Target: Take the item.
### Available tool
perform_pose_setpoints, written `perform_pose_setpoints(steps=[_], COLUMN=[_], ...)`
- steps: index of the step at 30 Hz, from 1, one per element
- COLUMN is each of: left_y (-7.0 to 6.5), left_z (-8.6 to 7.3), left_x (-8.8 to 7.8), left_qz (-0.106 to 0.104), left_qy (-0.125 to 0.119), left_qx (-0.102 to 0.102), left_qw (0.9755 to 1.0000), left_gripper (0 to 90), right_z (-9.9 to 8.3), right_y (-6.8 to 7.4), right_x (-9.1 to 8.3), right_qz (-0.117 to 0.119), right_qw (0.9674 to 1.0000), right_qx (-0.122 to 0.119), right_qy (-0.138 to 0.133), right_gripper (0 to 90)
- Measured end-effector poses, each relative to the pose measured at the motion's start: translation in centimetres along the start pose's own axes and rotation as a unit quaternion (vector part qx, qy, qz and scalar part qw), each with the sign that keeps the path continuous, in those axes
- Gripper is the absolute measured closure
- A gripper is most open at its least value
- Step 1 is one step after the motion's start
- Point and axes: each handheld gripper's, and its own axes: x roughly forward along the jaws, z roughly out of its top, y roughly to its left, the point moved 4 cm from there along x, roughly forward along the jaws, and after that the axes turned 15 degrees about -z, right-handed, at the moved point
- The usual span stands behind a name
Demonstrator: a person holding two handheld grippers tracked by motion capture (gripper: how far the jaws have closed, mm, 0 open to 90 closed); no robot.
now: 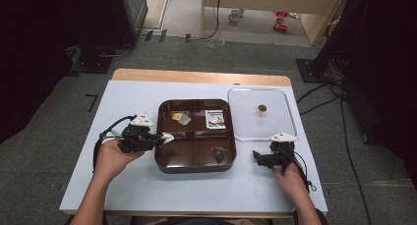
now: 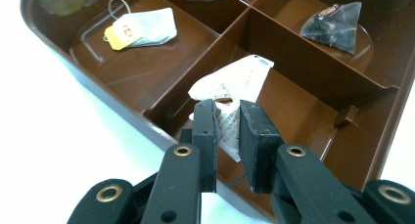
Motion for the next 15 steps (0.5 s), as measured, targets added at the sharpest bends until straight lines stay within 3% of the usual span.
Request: perform_pose_setpoints(steps=[10,15], left_y=[1.2,2.0], left_z=[-0.5,-0.8], left_x=[-1.8,-3.0], left_qz=[0.018,0.038], left_qy=[-0.031,-0.058], left_qx=[-0.020,-0.034], left_qw=[0.9991,0.9971], left_gripper=[78.9,78.9], right_z=[0.0,0.0], right_y=[0.0,0.0], right_x=[0.0,0.0], right_qz=[0.000,0.000], right_qw=[1.0000,1.0000], right_qx=[0.000,0.000], right_qy=[0.000,0.000], right_gripper=[0.0,0.0])
